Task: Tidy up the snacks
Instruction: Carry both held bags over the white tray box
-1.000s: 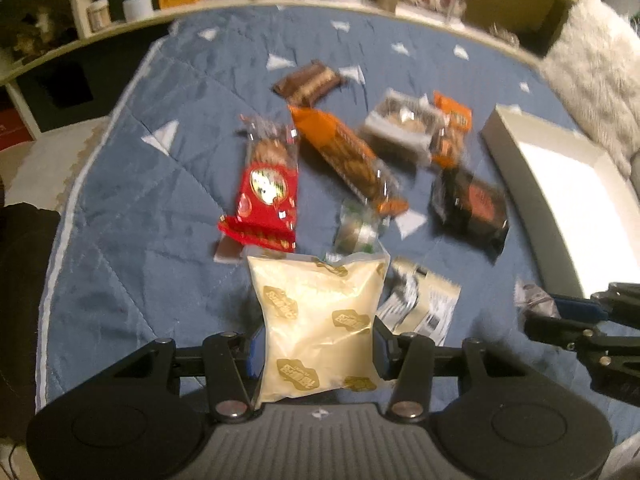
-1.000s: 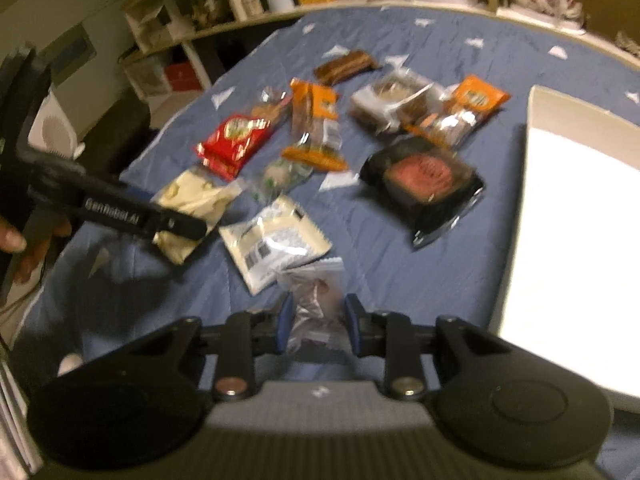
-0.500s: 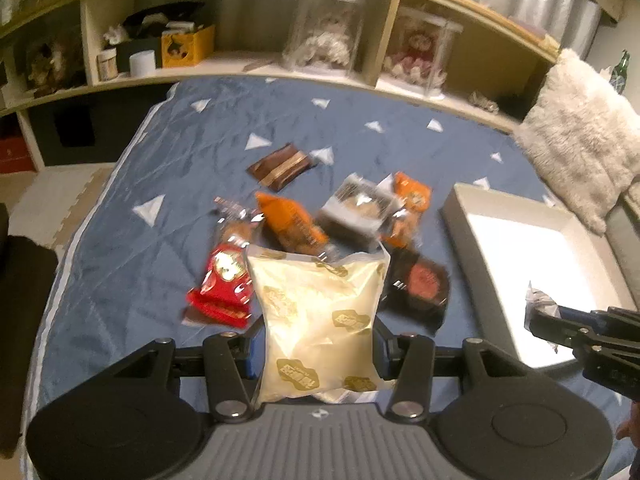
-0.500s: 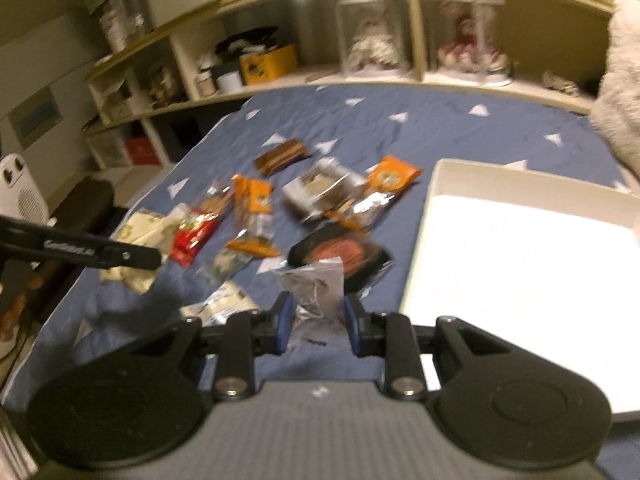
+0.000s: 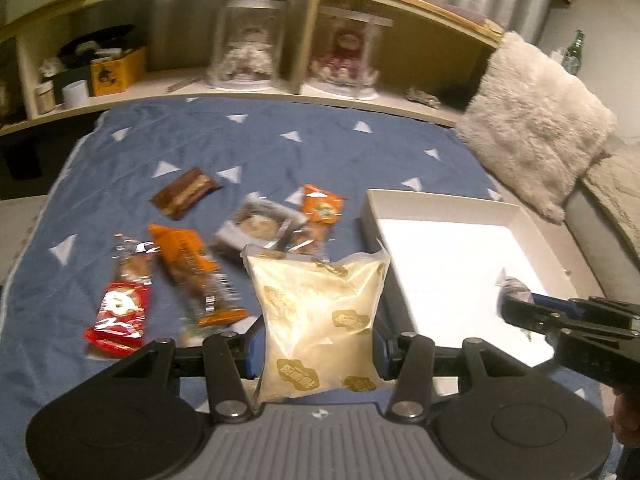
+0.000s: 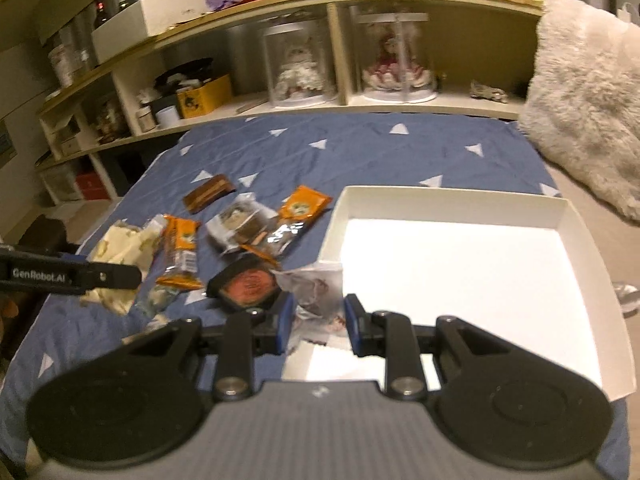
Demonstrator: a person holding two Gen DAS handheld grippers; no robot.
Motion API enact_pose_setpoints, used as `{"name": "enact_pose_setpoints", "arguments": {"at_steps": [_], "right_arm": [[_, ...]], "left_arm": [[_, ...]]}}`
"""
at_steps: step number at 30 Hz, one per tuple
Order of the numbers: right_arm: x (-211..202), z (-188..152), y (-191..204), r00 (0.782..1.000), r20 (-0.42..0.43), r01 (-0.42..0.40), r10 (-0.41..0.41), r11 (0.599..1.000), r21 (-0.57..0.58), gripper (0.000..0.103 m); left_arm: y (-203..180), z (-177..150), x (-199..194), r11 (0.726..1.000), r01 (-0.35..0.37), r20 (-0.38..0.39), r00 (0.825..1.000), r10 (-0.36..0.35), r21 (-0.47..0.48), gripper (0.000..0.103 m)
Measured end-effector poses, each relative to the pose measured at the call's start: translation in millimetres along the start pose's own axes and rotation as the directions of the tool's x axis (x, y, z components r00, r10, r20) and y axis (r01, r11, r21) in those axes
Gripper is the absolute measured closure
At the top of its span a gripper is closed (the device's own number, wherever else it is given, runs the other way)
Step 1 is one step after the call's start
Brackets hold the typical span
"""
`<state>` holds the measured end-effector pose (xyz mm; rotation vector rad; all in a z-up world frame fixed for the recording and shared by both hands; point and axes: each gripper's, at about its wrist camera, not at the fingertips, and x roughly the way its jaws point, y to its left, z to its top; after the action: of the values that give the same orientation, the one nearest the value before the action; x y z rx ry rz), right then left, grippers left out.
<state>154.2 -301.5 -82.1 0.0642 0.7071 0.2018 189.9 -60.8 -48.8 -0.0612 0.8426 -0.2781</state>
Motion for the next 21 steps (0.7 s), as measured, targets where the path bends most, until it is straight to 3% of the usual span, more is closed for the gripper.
{"name": "enact_pose_setpoints", "arguments": {"at_steps": [21], "right_arm": [[-10, -10, -64, 0.989, -0.042, 0.144, -0.14, 0.983, 0.114, 0.07]], "left_arm": [[-94, 10, 63, 0.995, 0.097, -0.097, 0.991, -0.096, 0.009, 0.051]]}}
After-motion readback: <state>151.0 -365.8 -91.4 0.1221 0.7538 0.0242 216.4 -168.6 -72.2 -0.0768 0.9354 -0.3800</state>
